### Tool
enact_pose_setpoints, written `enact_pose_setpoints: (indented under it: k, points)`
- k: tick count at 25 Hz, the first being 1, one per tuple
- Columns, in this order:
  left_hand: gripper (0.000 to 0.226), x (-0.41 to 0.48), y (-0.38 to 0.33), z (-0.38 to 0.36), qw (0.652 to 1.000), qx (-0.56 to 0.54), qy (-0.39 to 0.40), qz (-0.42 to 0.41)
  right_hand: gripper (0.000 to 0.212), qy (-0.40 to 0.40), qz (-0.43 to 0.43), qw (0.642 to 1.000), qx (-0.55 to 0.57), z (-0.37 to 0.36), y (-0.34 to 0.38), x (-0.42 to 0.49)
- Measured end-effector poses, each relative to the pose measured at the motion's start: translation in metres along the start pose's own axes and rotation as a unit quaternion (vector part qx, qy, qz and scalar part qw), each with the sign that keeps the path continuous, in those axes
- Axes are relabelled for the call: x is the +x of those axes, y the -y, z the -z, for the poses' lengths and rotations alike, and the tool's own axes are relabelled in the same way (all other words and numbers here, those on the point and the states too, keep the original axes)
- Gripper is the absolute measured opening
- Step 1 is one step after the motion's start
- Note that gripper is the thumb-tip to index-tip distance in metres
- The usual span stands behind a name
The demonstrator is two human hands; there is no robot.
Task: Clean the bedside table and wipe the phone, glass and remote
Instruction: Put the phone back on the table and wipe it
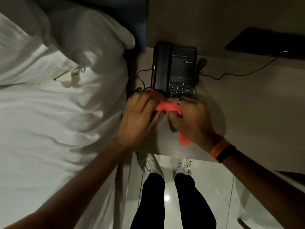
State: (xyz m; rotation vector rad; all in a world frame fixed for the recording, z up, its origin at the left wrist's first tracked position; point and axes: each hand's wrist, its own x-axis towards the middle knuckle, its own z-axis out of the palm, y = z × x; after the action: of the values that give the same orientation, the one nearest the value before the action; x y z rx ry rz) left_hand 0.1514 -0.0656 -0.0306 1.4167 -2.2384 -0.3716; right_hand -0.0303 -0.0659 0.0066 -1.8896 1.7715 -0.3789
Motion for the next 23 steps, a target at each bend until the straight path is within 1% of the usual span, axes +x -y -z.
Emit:
enact_pose_setpoints:
  k: [2,3,4,5,7,8,9,10,12,14,17,20,23]
  points:
    - [0.065,0.03,0.009,0.013,0.994,-0.059,-0.006,0.088,0.018,-0.127,-0.058,0.99,0.033,0.025,-0.002,0.028]
    - [0.077,0.046,0.015,0.017,0.99,-0.084,0.019,0.116,0.018,-0.17,-0.084,0.981,0.037,0.035,-0.006,0.044]
    - [0.086,0.062,0.022,0.018,0.988,-0.082,0.066,0.11,0.021,-0.178,-0.101,0.979,0.02,0.042,-0.01,0.061]
    - [0.094,0.076,0.028,0.015,0.988,-0.044,0.124,0.08,0.027,-0.137,-0.109,0.985,-0.011,0.044,-0.015,0.076]
    - [0.109,0.096,0.034,0.004,0.971,0.041,0.233,0.027,0.044,0.025,-0.085,0.994,-0.062,0.036,-0.022,0.101]
    - [0.114,0.102,0.035,-0.003,0.961,0.064,0.269,0.016,0.052,0.084,-0.058,0.992,-0.076,0.031,-0.024,0.11]
    - [0.118,0.105,0.036,-0.01,0.955,0.074,0.287,0.011,0.059,0.108,-0.033,0.99,-0.087,0.025,-0.026,0.116]
    - [0.122,0.106,0.038,-0.016,0.954,0.076,0.29,0.009,0.064,0.108,-0.017,0.989,-0.099,0.019,-0.029,0.121]
    - [0.132,0.103,0.039,-0.021,0.964,0.06,0.257,0.019,0.073,0.092,0.002,0.987,-0.128,0.011,-0.038,0.122]
    - [0.138,0.098,0.037,-0.024,0.974,0.041,0.222,0.03,0.075,0.075,0.012,0.984,-0.162,0.002,-0.047,0.114]
    - [0.132,0.096,0.034,-0.026,0.972,0.04,0.229,0.044,0.068,0.033,-0.005,0.985,-0.17,-0.016,-0.044,0.105]
    - [0.127,0.097,0.026,-0.024,0.968,0.043,0.235,0.075,0.066,0.027,-0.05,0.978,-0.199,-0.023,-0.033,0.091]
    - [0.122,0.099,0.019,-0.019,0.962,0.059,0.25,0.088,0.062,0.022,-0.027,0.971,-0.236,-0.031,-0.03,0.05]
